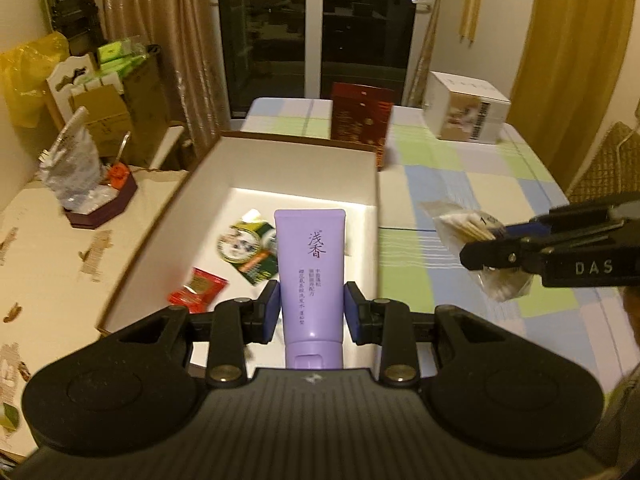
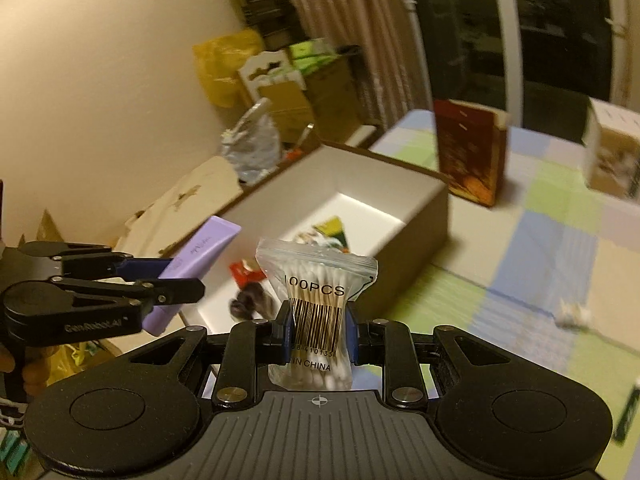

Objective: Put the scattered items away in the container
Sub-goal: 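Carry purple tube with left tool over the box while right tool carries swab bag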

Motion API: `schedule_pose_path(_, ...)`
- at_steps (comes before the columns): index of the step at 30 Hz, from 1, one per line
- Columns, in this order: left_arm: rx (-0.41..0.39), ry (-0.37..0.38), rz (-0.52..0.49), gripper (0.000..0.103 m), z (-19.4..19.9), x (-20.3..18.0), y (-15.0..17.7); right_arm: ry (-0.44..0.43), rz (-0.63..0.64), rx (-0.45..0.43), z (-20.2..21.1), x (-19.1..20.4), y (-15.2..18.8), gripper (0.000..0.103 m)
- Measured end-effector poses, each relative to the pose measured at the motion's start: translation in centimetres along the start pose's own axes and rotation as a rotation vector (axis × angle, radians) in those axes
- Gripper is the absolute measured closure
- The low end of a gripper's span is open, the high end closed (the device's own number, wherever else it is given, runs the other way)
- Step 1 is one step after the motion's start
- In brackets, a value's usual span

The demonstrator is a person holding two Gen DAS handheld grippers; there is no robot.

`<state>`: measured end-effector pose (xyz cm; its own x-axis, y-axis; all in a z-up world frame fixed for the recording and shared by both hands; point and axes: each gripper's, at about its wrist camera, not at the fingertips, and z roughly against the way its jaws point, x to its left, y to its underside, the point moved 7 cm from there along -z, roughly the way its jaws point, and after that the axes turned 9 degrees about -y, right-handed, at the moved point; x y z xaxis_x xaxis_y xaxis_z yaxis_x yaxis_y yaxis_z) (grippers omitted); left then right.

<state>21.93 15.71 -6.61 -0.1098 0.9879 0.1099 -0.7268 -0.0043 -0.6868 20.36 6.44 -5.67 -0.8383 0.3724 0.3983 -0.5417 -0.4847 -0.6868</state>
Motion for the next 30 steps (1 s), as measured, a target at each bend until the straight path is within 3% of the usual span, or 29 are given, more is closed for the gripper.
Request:
schedule_pose_path(14,0.013,-0.052,-0.019,0.075,-2.5,2.9,-1.1,-0.019,0.116,0.054,-5.4,1.2,-3.3,0.075)
schedule_pose_path(30,0.032,-0.098,-0.084,0.075,-8.0,4.0,-3.1,0.043,0.142,0.121,-11.1,-3.4,-5.9,0.075)
